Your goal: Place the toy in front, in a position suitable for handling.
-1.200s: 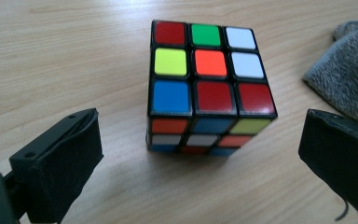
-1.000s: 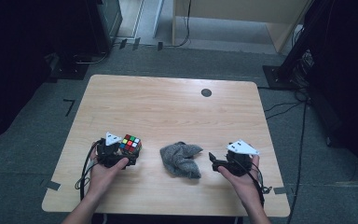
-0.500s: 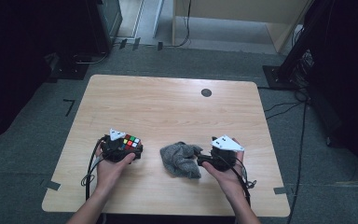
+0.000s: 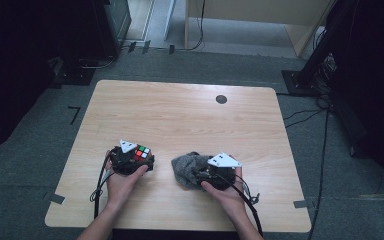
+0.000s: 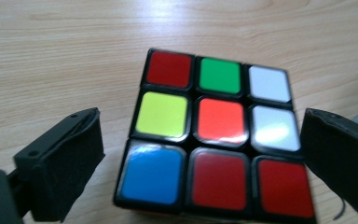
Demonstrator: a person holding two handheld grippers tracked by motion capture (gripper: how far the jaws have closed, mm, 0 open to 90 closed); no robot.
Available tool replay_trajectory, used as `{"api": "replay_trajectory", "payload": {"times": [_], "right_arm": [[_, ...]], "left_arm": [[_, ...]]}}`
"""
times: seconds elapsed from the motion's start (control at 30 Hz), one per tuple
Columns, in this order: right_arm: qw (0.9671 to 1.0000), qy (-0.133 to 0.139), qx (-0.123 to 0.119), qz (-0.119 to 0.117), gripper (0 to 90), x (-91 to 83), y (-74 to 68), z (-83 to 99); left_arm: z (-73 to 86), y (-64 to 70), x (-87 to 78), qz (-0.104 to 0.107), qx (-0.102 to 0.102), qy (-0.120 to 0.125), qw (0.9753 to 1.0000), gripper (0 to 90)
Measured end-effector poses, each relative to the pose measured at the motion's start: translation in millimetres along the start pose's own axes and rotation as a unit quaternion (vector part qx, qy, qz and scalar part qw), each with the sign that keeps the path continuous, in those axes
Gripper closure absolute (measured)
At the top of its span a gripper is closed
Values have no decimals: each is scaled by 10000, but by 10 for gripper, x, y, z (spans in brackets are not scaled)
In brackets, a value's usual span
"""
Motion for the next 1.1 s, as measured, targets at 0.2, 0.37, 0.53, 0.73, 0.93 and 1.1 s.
{"api": "replay_trajectory", "payload": {"times": [0.2, 0.37, 0.53, 0.73, 0.93, 1.1], "right_arm": [[9999, -89, -45, -107, 257, 66, -52, 86], [9998, -155, -76, -112, 255, 106, -65, 140], [9998, -156, 25, -145, 257, 109, -47, 149], [9988, 290, -74, -387, 240, -3, -94, 62], [9959, 520, -238, -704, 184, -29, -238, -28], [9970, 73, -263, -720, 146, 164, -282, 26]], "left_arm": [[64, -29, -27, 29, 3, 46, 10000, 141], [116, -29, -9, -8, 67, -70, 10000, 154], [141, 13, 21, -27, 198, -191, 9996, 161], [147, 19, 20, -133, 264, -175, 9994, 186], [147, 36, 5, -164, 326, -96, 9993, 331], [141, 26, -8, -30, 204, -75, 9998, 342]]}}
Point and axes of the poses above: each handheld gripper's, and its own axes: x roughly forward along the jaws, z roughly out of its underside, y roughly to its right, the point moved 5 cm from there along x, roughly forward along the jaws, and after that the axes turned 7 degrees about x, right-handed, at the moved point
